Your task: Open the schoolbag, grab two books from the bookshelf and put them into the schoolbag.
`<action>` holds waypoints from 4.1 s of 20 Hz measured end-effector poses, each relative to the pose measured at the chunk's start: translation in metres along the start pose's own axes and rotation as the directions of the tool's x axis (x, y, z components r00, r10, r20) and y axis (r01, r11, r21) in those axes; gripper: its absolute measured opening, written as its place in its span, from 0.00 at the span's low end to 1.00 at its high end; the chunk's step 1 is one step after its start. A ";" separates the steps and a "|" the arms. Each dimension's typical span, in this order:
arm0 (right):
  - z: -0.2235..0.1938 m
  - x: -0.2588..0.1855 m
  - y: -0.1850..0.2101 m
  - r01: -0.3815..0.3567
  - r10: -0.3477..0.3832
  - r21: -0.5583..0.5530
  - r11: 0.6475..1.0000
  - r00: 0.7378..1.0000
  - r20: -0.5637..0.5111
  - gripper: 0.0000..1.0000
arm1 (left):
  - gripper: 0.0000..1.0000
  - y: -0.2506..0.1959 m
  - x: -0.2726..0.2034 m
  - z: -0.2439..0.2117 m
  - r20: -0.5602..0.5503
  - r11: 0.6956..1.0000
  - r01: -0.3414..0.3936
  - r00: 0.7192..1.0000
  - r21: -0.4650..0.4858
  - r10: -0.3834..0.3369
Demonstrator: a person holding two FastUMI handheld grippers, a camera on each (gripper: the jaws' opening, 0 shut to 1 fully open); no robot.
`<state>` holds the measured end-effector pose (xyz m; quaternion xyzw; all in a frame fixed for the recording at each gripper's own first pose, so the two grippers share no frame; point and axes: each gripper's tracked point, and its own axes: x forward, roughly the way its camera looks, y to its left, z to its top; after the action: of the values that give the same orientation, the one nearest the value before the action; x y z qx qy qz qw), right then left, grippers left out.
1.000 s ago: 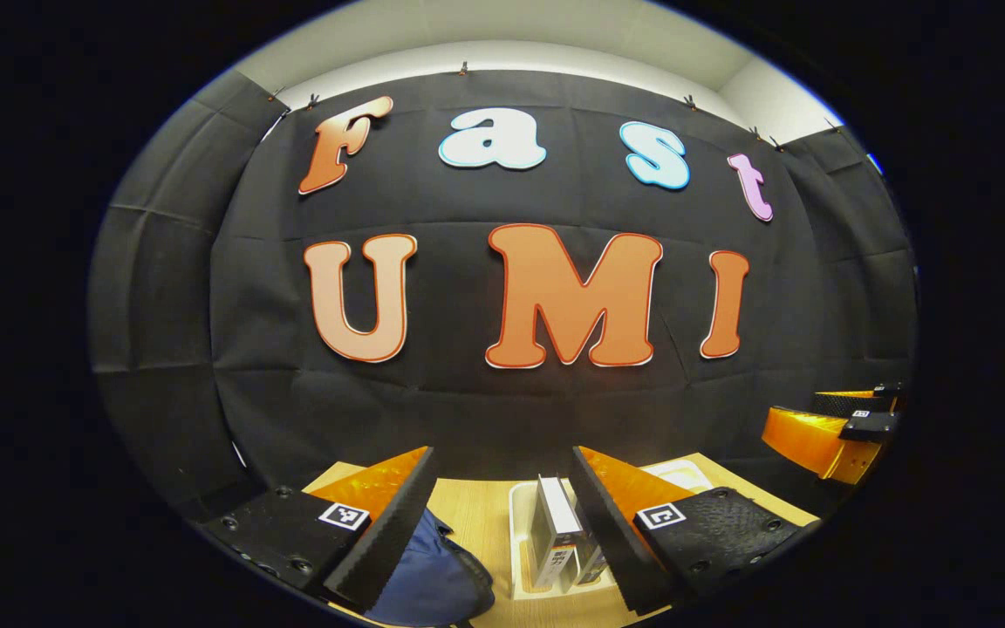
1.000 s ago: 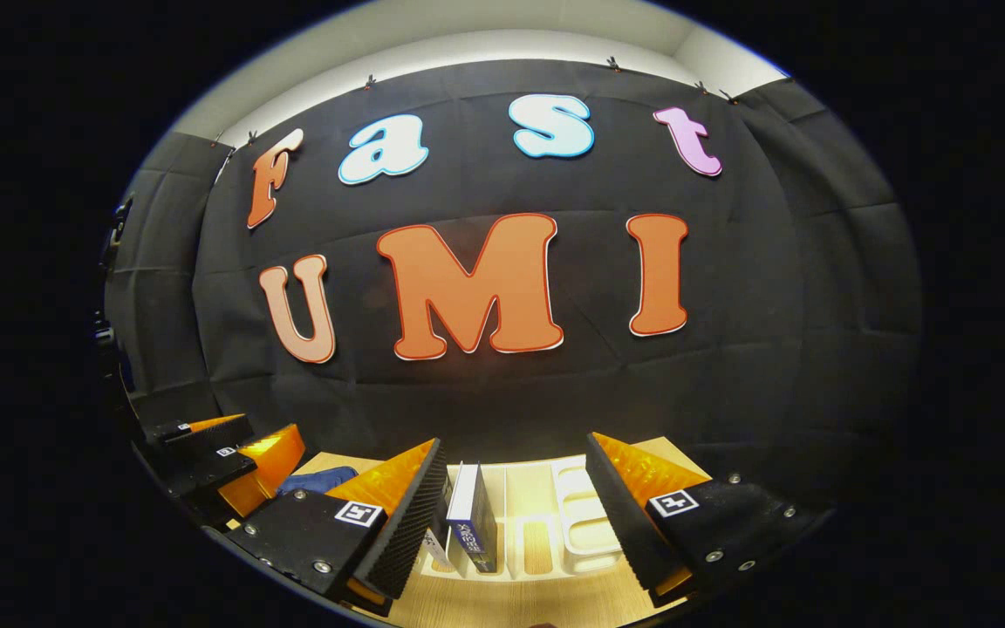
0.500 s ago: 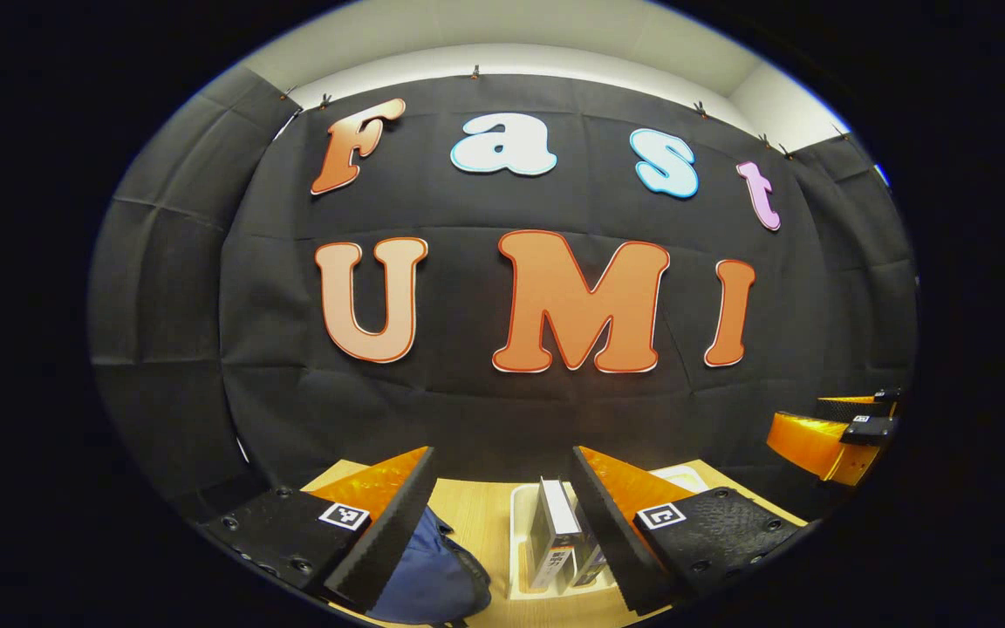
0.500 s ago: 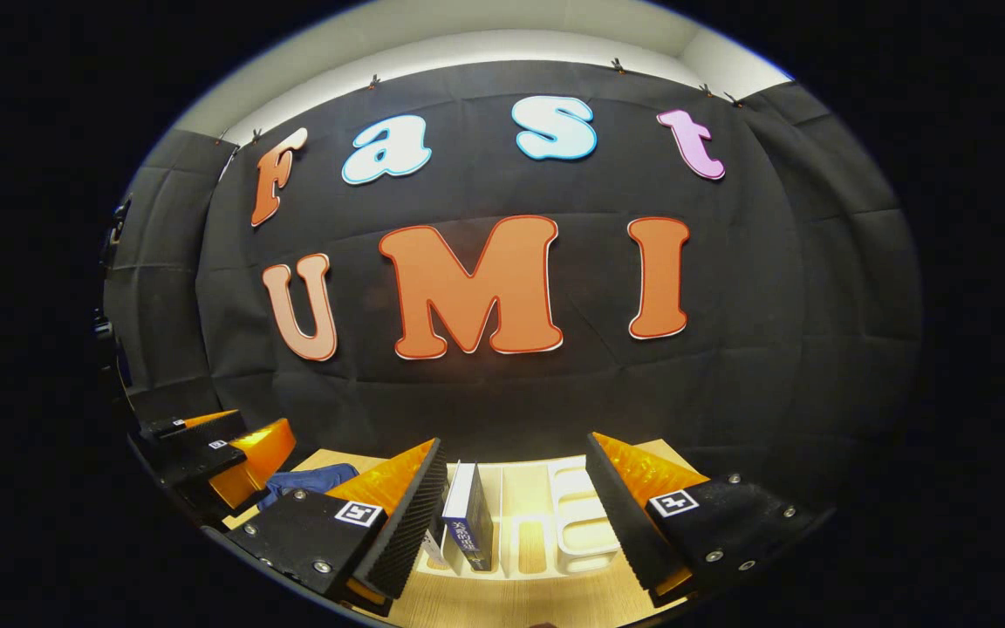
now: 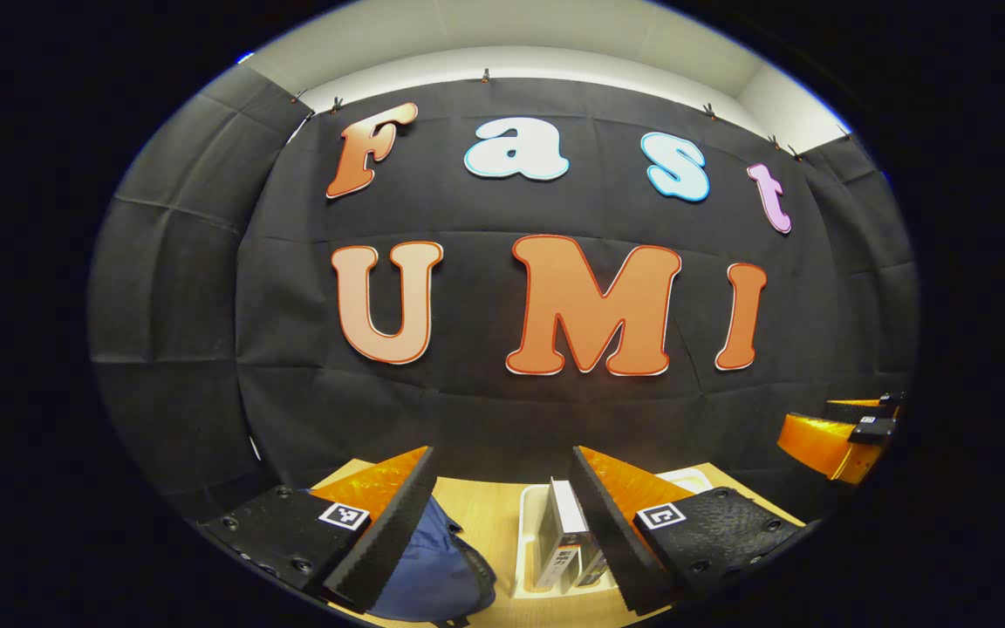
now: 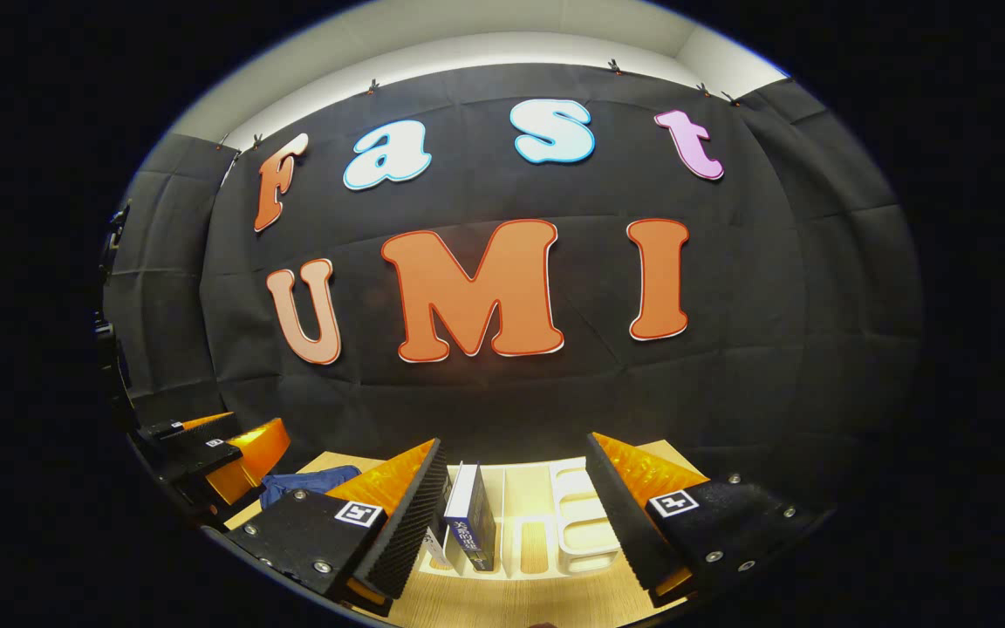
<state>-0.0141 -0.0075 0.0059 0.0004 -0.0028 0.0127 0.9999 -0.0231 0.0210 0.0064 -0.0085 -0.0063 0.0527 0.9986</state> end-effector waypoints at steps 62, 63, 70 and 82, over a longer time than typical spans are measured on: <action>-0.060 0.026 -0.079 0.157 -0.159 -0.027 0.987 0.968 -0.194 0.95 | 0.97 0.090 -0.026 -0.378 -0.612 0.679 0.310 0.747 0.665 0.258; -0.061 0.028 -0.079 0.156 -0.159 -0.030 0.987 0.968 -0.196 0.95 | 0.97 0.091 -0.027 -0.374 -0.604 0.674 0.304 0.752 0.673 0.265; -0.067 0.027 -0.071 0.130 -0.133 -0.024 0.991 0.968 -0.214 0.95 | 0.92 0.101 -0.029 -0.389 -0.686 0.757 0.290 0.674 0.586 0.273; -0.067 0.021 -0.067 0.057 -0.053 0.013 0.998 0.976 -0.213 0.95 | 0.02 0.096 -0.034 -0.391 -0.793 0.690 0.488 0.572 0.534 0.209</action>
<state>0.0085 -0.0740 -0.0614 0.0087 0.1041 -0.0152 0.9944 -0.0619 0.1065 -0.3863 0.3530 0.4683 -0.0465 0.8087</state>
